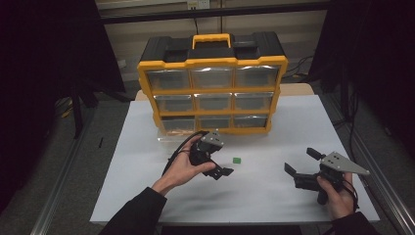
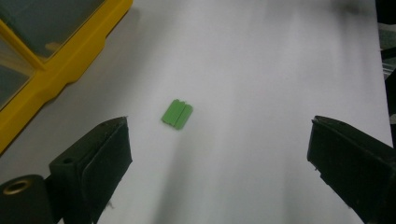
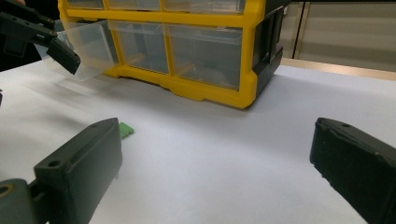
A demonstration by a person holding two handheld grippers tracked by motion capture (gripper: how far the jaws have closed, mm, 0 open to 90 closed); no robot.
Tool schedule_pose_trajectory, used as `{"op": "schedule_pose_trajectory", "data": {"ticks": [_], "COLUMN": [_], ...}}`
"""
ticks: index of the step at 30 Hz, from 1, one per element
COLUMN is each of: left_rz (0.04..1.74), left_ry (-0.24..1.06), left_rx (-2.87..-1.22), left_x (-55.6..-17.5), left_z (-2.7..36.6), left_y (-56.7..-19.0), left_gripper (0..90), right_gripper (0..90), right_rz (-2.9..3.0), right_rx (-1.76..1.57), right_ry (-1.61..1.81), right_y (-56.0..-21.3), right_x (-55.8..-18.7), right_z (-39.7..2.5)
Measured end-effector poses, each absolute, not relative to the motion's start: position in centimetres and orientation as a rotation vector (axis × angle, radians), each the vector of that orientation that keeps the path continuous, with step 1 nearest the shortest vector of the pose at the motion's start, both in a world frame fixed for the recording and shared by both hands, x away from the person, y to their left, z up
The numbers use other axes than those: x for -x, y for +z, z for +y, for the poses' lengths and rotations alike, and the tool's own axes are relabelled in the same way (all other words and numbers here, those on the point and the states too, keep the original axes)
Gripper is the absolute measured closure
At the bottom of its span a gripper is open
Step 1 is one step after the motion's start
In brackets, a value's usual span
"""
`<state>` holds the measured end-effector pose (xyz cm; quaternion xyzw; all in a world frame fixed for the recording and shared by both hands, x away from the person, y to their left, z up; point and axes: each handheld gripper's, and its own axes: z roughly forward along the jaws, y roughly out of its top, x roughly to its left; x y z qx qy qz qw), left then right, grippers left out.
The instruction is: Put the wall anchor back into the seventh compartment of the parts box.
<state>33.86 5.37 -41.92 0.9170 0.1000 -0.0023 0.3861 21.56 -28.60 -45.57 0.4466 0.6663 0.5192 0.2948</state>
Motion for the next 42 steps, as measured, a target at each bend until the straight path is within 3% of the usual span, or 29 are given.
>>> {"op": "schedule_pose_trajectory", "data": {"ticks": [14,23,37,42], "left_rz": [0.253,0.254,0.143,0.120], "left_ry": [0.007,0.003,0.011,0.015], "left_rx": [-2.451,-2.509,-2.589,-2.605], "left_x": [-34.7,-35.8,-36.3,-36.2], "left_z": [2.2,1.5,1.0,0.8], "left_y": [-42.9,-43.5,-44.5,-44.8], "left_gripper": [6.8,13.4,42.4,46.6], "right_gripper": [2.0,2.0,1.9,1.9], "right_rz": [1.784,1.789,1.794,1.793], "right_rx": [-1.183,-1.184,-1.181,-1.180], "right_ry": [1.386,1.380,1.381,1.382], "right_y": [-45.6,-45.6,-45.6,-45.6], "right_x": [-21.6,-21.6,-21.6,-21.6], "right_z": [-28.6,-28.6,-28.5,-28.5]}}
